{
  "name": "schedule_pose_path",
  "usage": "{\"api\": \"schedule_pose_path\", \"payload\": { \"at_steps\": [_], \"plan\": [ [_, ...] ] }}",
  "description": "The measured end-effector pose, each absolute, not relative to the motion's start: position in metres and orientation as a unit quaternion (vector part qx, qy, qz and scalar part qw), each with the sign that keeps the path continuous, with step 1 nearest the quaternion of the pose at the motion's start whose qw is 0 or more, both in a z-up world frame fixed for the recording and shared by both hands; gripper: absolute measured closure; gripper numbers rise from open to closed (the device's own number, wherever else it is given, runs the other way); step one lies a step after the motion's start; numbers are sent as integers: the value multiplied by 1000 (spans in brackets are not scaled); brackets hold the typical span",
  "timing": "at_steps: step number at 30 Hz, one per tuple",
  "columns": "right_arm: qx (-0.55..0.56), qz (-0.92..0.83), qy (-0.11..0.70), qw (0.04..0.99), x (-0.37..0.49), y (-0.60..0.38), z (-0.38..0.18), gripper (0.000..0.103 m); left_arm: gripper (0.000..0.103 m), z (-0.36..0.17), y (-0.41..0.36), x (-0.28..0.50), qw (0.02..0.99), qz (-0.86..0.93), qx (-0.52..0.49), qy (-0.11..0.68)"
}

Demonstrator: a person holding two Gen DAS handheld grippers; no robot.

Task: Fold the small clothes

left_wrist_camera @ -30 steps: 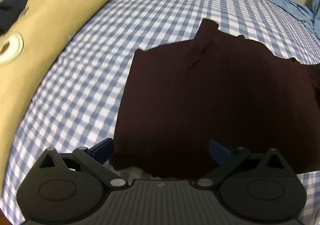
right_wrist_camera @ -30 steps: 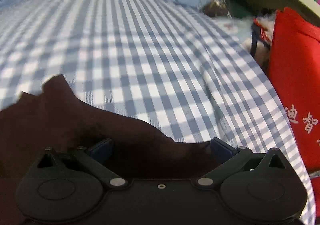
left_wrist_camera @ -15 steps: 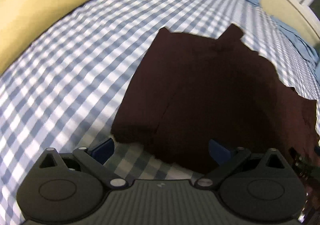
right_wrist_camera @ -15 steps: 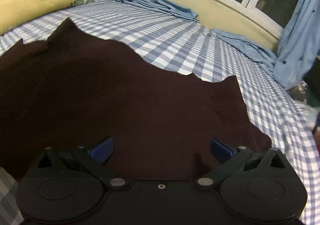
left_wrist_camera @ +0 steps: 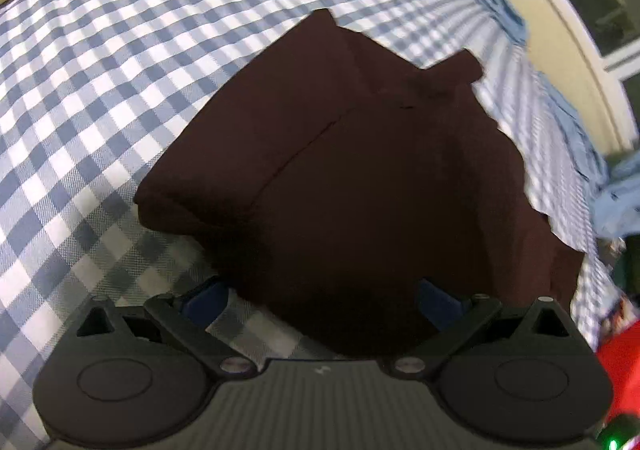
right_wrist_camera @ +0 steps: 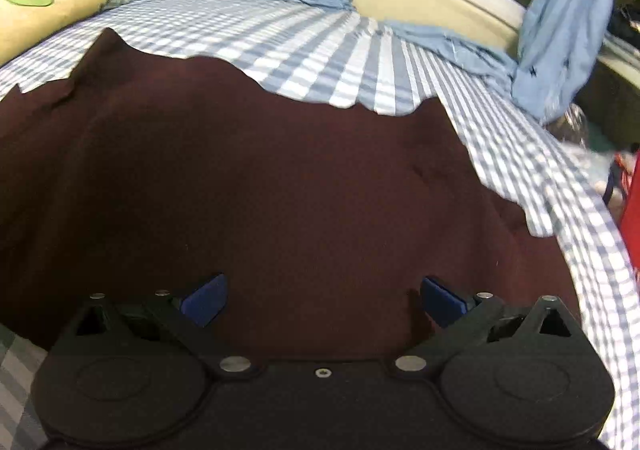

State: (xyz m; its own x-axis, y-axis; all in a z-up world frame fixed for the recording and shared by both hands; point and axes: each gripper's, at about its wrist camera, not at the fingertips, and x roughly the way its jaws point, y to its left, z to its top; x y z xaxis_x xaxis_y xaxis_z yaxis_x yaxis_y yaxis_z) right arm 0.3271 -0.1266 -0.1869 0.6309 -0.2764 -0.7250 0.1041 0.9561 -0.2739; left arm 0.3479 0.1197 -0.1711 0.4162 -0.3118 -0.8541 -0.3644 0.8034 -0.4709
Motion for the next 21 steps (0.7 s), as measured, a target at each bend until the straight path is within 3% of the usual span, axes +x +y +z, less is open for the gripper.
{"api": "schedule_pose_path", "payload": {
  "at_steps": [16,18,21],
  "plan": [
    [-8,-106,467,878,336,-148,-190,0,1,-182,114,364,790,66,-308,526],
    [-9,-100,471,877,337,-149,-190,0,3,-179,109,361,796,72,-291,526],
    [-11,-91,477,874,339,-150,-189,0,20,-175,103,357,802,112,-268,522]
  ]
}}
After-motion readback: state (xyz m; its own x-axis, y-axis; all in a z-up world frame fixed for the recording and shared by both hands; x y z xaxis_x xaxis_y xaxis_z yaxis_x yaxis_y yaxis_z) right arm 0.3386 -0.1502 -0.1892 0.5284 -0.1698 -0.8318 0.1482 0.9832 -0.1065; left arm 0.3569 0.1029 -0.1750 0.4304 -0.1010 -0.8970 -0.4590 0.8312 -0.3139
